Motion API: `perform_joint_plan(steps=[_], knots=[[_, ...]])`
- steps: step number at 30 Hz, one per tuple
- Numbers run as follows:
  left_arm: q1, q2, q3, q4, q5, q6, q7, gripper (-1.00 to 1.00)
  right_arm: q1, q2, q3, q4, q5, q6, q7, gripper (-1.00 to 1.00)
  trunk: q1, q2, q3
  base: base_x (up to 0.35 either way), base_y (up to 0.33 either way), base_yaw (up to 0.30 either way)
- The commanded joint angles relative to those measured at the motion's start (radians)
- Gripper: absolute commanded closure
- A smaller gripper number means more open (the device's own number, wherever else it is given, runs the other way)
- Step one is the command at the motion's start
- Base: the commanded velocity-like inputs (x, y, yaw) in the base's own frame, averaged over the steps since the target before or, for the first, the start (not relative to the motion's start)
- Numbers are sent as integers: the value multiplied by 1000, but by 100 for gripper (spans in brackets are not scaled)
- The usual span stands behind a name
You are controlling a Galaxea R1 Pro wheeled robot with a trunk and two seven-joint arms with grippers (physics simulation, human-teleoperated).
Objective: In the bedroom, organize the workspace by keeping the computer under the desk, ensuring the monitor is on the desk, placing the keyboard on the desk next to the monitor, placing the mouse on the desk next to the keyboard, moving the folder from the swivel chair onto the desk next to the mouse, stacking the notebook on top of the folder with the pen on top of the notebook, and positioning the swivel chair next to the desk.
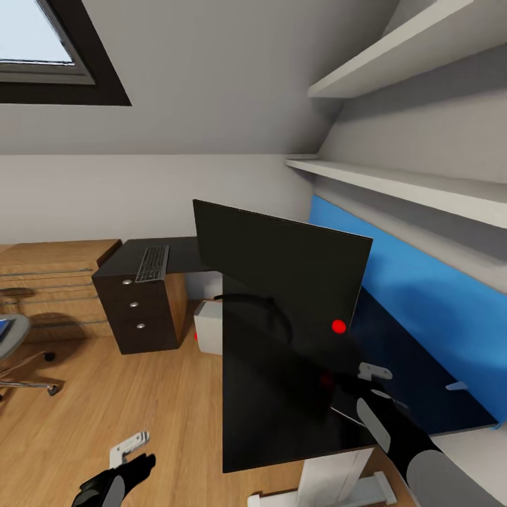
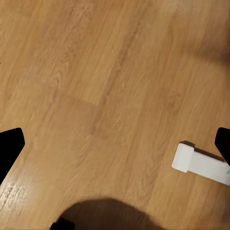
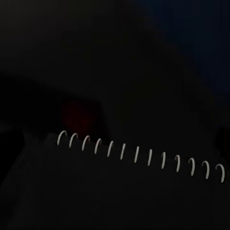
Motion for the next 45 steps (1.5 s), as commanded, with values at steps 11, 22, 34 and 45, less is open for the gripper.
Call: perform_joint_plan(steps=[11,22,34,45], knots=[[0,20,5,-50,9,33,7,-100,-4,0,7,18,-8,5,-7,-100,0,-1,-1,0,0,0],[0,25,5,-49,8,33,8,-100,-4,0,6,18,-8,3,-9,-100,0,-1,-1,0,0,0],[0,25,5,-49,8,33,9,-100,-4,-1,1,22,-8,11,-15,-100,0,-1,-1,0,0,0],[0,25,6,-49,9,33,9,-100,-4,-6,0,27,-9,15,-31,-100,0,-1,-1,0,0,0]])
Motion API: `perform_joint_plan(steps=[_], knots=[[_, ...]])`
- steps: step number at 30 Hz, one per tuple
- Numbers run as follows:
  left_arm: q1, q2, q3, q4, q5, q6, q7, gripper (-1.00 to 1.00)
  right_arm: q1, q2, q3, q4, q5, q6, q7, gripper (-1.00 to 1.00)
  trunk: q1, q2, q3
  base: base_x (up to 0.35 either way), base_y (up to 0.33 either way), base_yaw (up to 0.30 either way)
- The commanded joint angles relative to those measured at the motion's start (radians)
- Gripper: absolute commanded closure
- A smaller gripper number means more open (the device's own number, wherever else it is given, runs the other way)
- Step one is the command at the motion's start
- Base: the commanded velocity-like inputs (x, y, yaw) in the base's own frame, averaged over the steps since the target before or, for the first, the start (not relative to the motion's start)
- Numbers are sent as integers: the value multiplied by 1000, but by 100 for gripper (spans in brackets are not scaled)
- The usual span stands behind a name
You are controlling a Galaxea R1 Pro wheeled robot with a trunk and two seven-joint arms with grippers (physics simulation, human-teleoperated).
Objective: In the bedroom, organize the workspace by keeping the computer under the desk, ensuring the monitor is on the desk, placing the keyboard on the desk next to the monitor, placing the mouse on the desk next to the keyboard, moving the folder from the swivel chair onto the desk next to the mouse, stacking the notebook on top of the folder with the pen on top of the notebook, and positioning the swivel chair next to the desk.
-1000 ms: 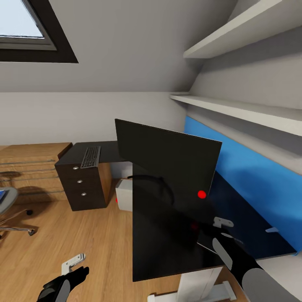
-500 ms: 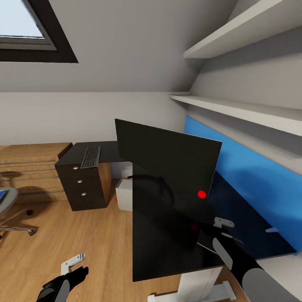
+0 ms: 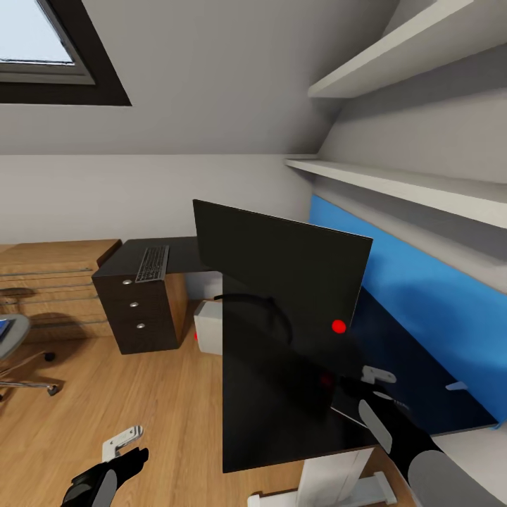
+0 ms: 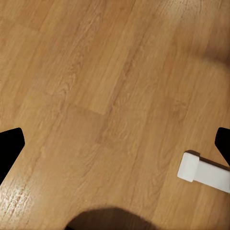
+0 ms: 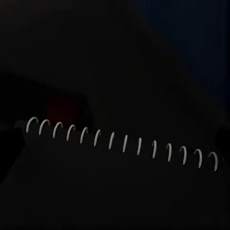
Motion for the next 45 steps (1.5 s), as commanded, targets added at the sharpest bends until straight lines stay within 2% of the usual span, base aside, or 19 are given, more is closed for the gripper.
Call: perform_joint_plan(steps=[1,6,29,35,45], knots=[[0,0,0,-2,11,4,7,-100,0,-2,8,-2,-8,5,-13,-100,0,-1,-1,0,0,0],[0,0,0,-1,11,5,7,-100,0,-2,8,0,-7,5,-34,-100,0,-1,-1,0,0,0],[0,-6,-3,-6,12,5,5,-100,0,-2,10,-1,-7,5,-35,-100,8,-15,-8,0,0,0],[0,-5,-6,40,7,5,8,-100,0,-2,12,-1,-7,5,-35,-100,8,-15,-8,0,0,0],[0,-3,-7,56,7,5,8,-100,0,-2,13,-1,-7,5,-35,-100,8,-15,-8,-129,0,0]])
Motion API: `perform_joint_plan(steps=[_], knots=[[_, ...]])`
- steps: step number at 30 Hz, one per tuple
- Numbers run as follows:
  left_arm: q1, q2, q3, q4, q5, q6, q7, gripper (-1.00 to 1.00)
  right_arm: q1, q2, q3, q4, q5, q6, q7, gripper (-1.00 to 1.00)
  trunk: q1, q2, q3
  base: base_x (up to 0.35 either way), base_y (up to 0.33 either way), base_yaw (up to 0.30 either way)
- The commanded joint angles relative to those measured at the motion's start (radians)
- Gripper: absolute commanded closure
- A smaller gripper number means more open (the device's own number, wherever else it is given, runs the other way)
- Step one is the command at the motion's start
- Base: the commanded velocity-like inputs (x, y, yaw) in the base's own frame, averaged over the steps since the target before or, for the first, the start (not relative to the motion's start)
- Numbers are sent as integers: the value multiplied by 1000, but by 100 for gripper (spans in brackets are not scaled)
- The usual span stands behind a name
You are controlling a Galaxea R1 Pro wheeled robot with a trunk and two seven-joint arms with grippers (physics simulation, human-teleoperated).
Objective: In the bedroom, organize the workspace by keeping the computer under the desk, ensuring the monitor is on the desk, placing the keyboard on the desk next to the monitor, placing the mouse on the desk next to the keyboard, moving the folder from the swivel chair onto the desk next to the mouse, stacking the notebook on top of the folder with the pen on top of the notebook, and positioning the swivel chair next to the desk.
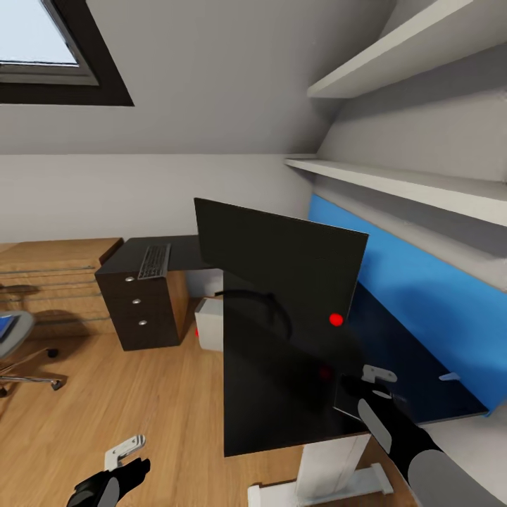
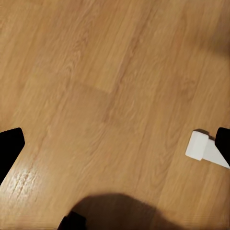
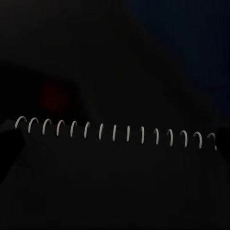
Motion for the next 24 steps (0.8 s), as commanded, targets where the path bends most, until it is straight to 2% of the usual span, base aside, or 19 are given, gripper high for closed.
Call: perform_joint_plan(steps=[1,13,24], knots=[[0,0,-1,-1,11,4,7,-100,0,-2,8,8,-12,5,-11,-100,0,-1,-1,-47,0,0],[0,0,-1,-1,11,-1,7,-100,0,-2,9,8,-12,4,-9,-100,0,-1,-1,-13,0,0],[0,0,-1,-1,11,-5,6,-100,0,-2,10,8,-12,4,-9,-100,0,-1,-1,-82,0,0]])
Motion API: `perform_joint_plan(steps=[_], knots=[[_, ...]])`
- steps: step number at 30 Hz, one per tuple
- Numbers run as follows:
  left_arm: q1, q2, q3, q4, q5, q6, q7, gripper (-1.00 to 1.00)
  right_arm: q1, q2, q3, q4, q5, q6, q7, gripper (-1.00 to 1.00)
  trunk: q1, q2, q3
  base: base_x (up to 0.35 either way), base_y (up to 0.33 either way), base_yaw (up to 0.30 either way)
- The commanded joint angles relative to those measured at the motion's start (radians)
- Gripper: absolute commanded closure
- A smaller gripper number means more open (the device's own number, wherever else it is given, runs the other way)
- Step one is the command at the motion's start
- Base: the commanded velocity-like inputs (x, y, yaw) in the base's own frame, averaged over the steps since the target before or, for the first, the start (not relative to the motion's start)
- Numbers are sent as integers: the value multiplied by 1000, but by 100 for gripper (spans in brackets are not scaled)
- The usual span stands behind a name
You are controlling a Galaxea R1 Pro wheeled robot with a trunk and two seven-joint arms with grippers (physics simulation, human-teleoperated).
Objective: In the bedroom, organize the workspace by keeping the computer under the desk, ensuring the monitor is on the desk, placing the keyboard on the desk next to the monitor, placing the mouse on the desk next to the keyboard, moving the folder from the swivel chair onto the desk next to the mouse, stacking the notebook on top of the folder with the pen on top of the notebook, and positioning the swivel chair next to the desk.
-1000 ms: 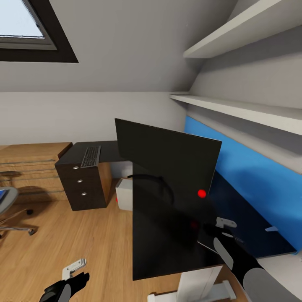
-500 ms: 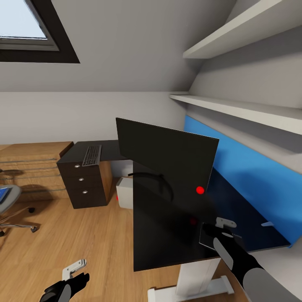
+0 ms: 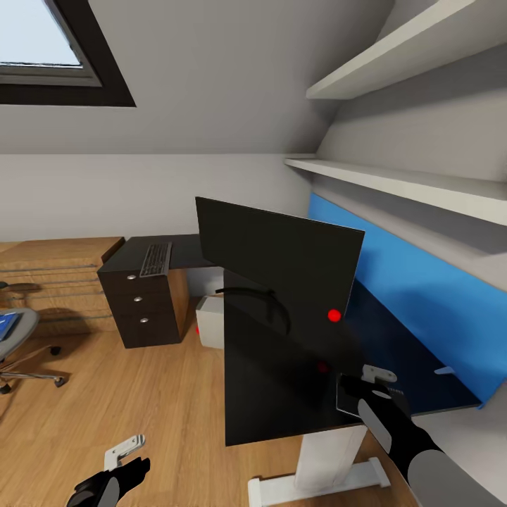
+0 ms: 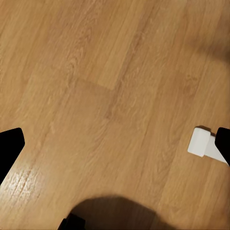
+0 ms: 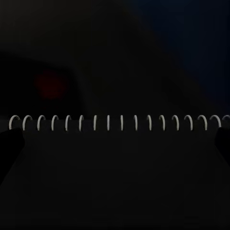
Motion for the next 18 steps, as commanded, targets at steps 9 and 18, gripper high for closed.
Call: perform_joint_plan(steps=[9,18], knots=[[0,-1,-1,-2,11,4,8,-100,0,-2,9,7,-12,5,-10,-100,0,-1,-1,-5,0,0],[0,-1,-1,-2,11,4,7,-100,0,-2,9,7,-12,4,-10,-100,0,-1,-1,0,0,0]])
